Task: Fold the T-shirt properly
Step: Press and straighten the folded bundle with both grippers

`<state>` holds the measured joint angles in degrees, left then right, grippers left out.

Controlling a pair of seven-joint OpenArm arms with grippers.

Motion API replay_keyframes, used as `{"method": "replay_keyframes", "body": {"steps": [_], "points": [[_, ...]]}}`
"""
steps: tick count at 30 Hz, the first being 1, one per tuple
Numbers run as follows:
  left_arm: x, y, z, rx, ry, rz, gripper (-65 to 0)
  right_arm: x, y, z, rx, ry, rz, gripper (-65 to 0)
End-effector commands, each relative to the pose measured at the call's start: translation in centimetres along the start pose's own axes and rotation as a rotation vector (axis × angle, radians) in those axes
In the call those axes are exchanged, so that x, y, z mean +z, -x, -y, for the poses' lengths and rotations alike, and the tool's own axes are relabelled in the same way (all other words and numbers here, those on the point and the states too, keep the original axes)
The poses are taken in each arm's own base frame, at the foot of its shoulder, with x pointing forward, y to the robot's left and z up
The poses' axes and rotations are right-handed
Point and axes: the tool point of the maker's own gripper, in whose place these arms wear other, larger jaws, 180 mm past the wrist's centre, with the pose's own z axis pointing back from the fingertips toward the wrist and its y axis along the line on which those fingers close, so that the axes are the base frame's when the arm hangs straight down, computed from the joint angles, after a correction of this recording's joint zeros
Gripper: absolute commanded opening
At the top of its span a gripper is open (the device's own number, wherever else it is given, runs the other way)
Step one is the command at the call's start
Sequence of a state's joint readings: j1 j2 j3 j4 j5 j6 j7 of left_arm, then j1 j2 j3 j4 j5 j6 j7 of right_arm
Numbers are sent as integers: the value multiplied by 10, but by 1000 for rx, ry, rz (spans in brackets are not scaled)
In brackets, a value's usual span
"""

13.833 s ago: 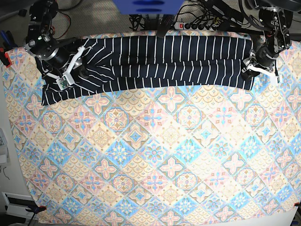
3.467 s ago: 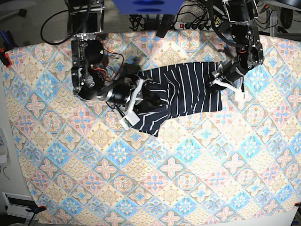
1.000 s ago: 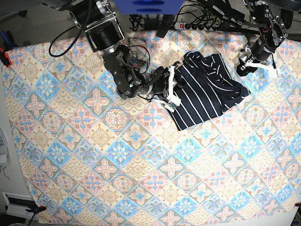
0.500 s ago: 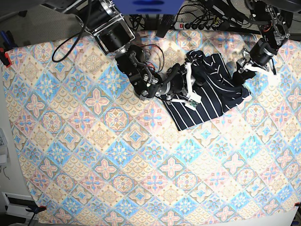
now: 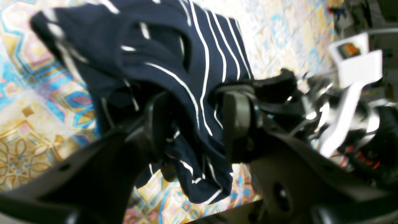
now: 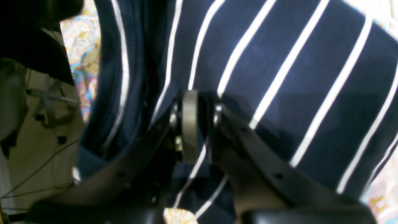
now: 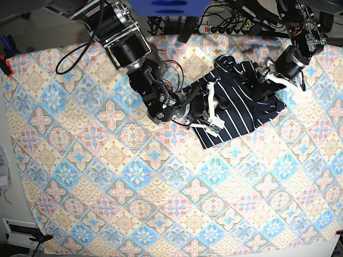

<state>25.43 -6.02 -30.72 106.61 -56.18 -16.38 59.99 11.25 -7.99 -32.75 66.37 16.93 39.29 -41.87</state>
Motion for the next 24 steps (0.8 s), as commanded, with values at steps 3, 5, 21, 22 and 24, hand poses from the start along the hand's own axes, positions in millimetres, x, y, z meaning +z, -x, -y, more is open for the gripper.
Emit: {"method": "replay_keyframes", "body": {"steps": [3, 5, 21, 22, 24], "points": [[1, -17, -8, -66, -50, 44, -379, 18, -54, 8, 43, 27, 146, -598], [-2, -25, -15, -113, -99, 60, -379, 25, -56, 16, 36, 51, 145, -598], [-64, -88, -48, -168, -249, 107, -650, 37, -45, 17, 35, 77, 140, -598], [-64, -88, -48, -172, -253, 105, -650, 37, -45, 17, 35, 77, 140, -598], [-62, -87, -50, -173, -260, 105, -627, 37, -45, 18, 36, 78, 139, -598]]}}
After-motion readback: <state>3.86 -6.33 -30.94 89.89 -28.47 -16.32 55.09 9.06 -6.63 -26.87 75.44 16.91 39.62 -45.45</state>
